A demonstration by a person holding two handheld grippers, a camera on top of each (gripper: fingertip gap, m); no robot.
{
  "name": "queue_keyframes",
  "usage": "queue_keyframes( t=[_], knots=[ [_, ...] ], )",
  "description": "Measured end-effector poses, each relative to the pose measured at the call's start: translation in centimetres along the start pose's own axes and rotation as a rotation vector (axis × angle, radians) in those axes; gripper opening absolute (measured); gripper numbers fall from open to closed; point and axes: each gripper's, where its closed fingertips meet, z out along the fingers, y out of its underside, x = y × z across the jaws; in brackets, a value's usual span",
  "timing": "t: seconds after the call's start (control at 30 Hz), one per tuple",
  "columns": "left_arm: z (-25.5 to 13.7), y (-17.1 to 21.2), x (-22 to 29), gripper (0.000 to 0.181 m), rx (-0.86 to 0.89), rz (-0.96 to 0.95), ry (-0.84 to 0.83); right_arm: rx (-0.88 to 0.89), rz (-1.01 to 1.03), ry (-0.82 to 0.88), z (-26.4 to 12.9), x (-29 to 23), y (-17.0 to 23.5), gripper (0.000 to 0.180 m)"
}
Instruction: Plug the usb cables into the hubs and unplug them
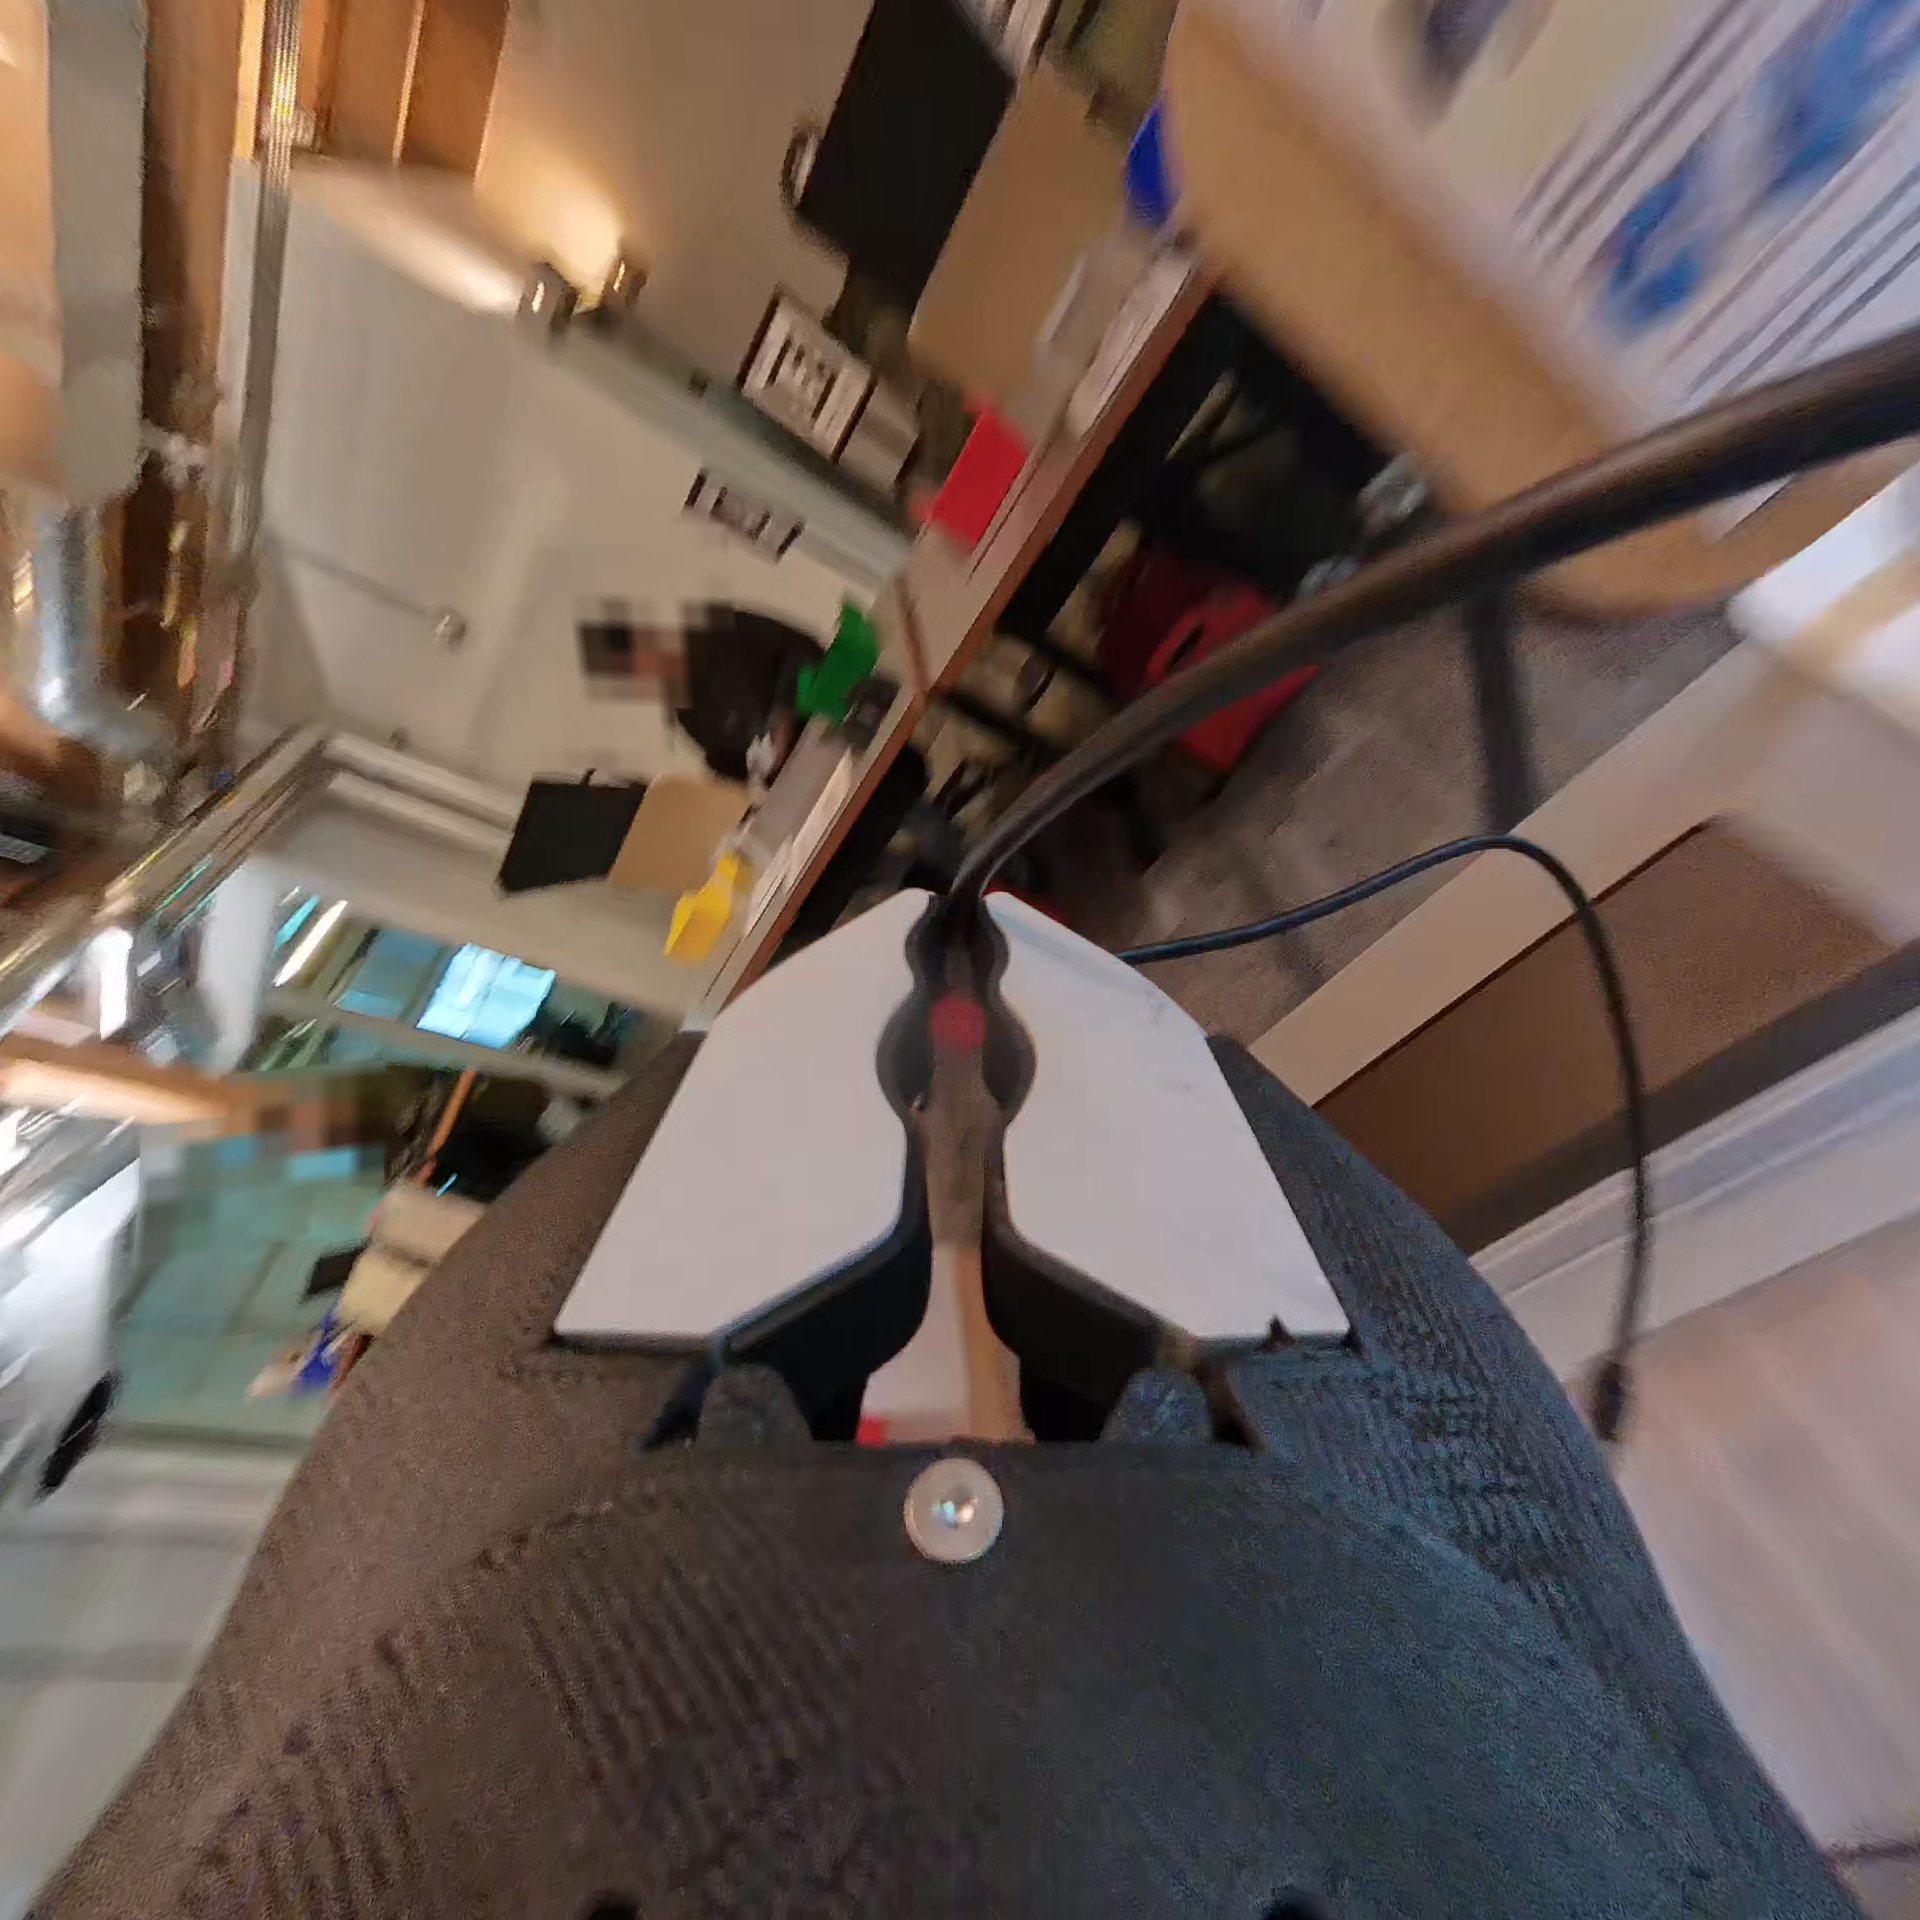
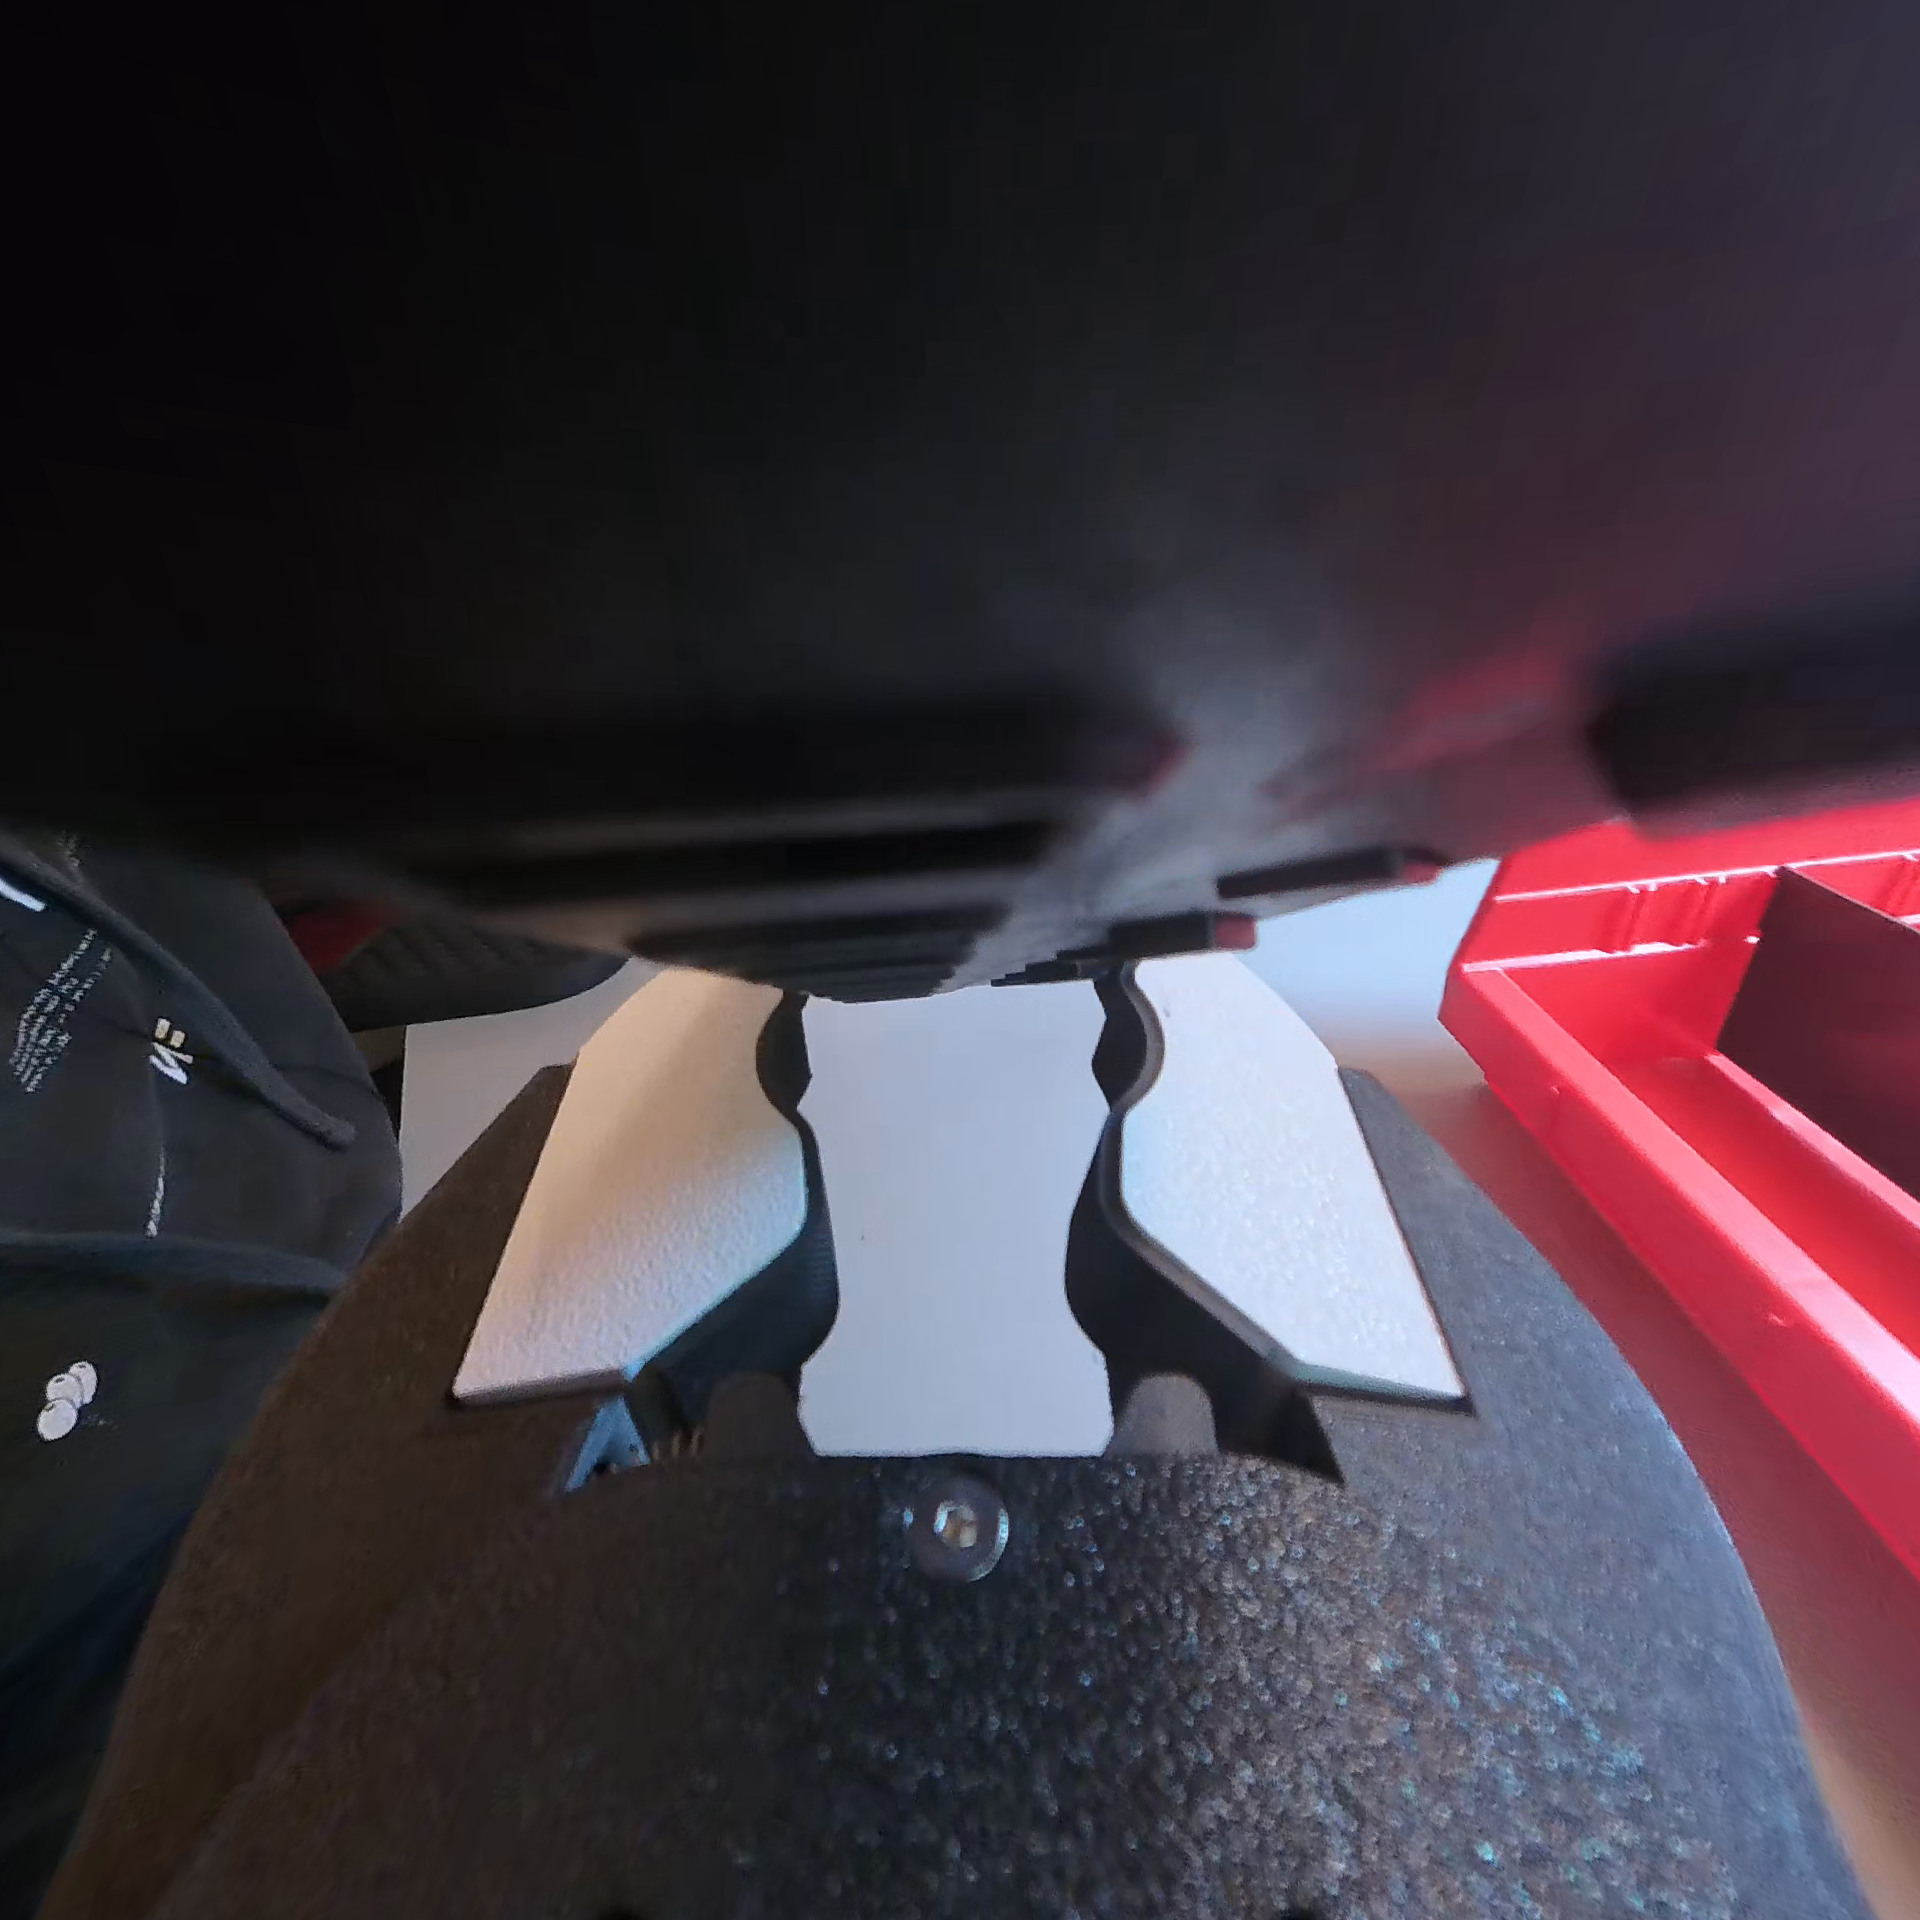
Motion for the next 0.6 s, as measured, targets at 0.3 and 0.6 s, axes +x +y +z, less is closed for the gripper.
queue_keyframes(
  t=[0.3,0.6],
  knots=[
    [-12.3,-13.4,11.5,0.004,0.213,-0.136,0.627,0.012,-0.008,0.024,-0.7,0.2,-0.4,0.054],
    [-19.9,-6.4,32.6,0.042,-0.007,-0.188,1.252,-0.002,-0.02,0.033,-1.2,0.1,-1.0,0.054]
  ],
)
